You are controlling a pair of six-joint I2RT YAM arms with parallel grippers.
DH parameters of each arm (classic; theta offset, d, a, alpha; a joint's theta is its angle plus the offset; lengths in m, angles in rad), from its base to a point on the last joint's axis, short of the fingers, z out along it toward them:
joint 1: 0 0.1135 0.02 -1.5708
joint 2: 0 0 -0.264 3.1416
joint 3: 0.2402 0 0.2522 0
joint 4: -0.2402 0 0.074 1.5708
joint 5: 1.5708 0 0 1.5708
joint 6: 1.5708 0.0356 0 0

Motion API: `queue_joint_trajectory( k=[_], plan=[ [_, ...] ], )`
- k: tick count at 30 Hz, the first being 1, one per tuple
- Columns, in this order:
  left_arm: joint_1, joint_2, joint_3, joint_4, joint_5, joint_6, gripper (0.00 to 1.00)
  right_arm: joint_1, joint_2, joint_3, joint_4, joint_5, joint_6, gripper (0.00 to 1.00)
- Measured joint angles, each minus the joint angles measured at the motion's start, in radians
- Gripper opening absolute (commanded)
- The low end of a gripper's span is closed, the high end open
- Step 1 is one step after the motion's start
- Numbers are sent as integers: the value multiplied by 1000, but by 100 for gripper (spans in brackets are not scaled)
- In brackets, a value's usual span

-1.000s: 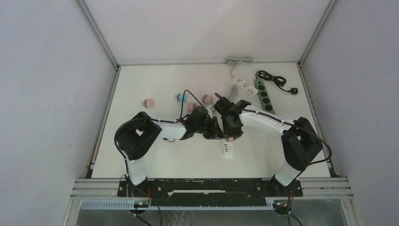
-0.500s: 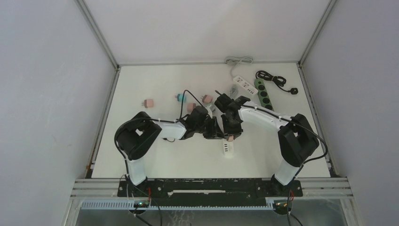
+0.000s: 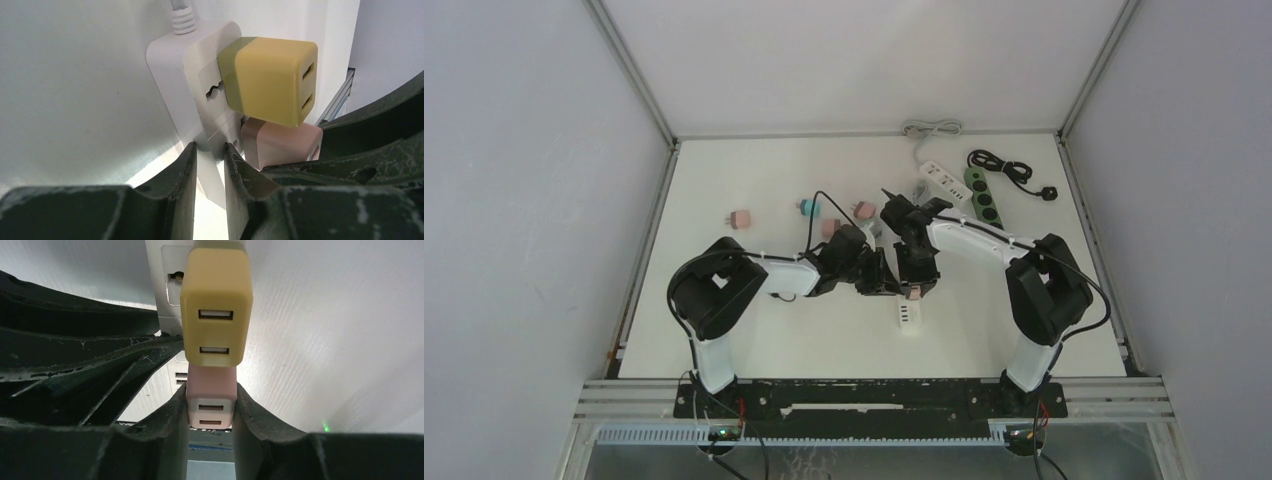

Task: Insert the plug
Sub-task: Insert the plug into the socket.

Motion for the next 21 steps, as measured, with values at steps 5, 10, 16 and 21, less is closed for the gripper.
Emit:
queue_joint_trajectory(
  k=[5, 10, 16, 21],
  plan=[
    [1, 0, 0, 0, 3, 0, 27, -14, 32, 41, -26, -12, -12, 0],
    [2, 1, 0, 0, 5, -1, 26, -14, 63, 67, -43, -18, -17, 0],
    [2, 1, 0, 0, 5, -1, 26, -14, 85, 84, -51, -14, -21, 0],
    [2, 1, 0, 0, 5, -3, 25, -2, 101, 94, -55, 5, -29, 0]
  ],
)
